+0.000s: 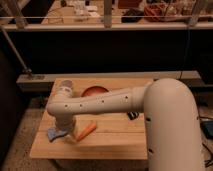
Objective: Place the pepper on the white sponge
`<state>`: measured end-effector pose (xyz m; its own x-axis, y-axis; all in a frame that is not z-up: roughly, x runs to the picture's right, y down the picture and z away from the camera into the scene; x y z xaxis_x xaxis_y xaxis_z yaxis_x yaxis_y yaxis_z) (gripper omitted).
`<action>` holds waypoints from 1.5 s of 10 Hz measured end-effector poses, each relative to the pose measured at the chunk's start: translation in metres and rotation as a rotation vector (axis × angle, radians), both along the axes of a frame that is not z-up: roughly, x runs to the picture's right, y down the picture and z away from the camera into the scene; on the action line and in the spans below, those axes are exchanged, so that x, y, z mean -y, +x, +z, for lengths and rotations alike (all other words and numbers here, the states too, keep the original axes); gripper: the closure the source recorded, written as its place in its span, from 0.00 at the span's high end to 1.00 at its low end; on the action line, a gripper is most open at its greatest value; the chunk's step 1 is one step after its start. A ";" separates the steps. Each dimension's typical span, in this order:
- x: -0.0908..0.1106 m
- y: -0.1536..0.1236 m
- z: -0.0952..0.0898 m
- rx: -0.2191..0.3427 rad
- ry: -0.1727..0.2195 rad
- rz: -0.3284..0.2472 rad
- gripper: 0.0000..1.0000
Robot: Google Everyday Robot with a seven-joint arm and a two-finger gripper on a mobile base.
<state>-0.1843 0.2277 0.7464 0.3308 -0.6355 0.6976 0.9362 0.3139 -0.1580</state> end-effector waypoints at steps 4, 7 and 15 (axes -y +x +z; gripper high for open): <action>-0.002 0.012 0.006 -0.010 -0.004 0.018 0.80; -0.005 0.029 0.014 -0.020 -0.009 0.032 0.80; -0.020 0.035 0.027 -0.017 -0.009 0.027 0.80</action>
